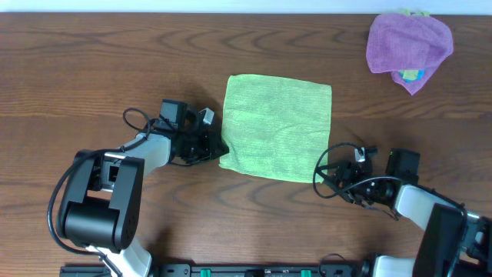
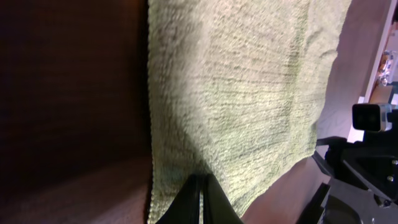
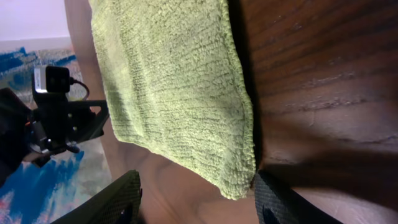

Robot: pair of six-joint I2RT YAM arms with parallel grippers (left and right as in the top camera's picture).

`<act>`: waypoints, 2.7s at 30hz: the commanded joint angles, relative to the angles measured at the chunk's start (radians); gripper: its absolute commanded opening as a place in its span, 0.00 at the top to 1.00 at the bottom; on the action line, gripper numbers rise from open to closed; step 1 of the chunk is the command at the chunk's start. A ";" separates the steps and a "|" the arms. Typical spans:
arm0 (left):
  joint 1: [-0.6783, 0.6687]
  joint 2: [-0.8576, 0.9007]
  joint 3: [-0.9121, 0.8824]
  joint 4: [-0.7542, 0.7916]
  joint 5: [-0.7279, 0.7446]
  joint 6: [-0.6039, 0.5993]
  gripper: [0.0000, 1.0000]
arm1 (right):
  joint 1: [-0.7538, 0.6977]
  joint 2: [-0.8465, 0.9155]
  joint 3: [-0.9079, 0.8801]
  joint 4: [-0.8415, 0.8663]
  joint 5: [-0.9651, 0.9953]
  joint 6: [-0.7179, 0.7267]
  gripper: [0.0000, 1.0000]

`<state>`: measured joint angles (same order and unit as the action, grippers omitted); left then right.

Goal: Fold the cloth
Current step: 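Lower both grippers and pinch the towel's near corners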

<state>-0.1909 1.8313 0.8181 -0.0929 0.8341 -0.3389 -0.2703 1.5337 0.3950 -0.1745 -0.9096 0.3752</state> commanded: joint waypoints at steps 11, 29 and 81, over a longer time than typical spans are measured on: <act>0.027 0.000 0.017 -0.124 -0.082 0.082 0.94 | 0.016 0.062 -0.070 -0.019 0.346 0.034 0.69; 0.035 -0.001 0.060 -0.129 0.005 0.081 0.94 | 0.060 0.064 -0.070 0.003 0.439 0.089 0.52; -0.019 0.000 -0.031 -0.193 -0.106 0.125 0.54 | 0.064 0.065 -0.054 0.003 0.548 0.126 0.50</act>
<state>-0.2039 1.7985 0.8257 -0.2790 0.8169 -0.2012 -0.2108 1.5280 0.4061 -0.1486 -0.8326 0.4915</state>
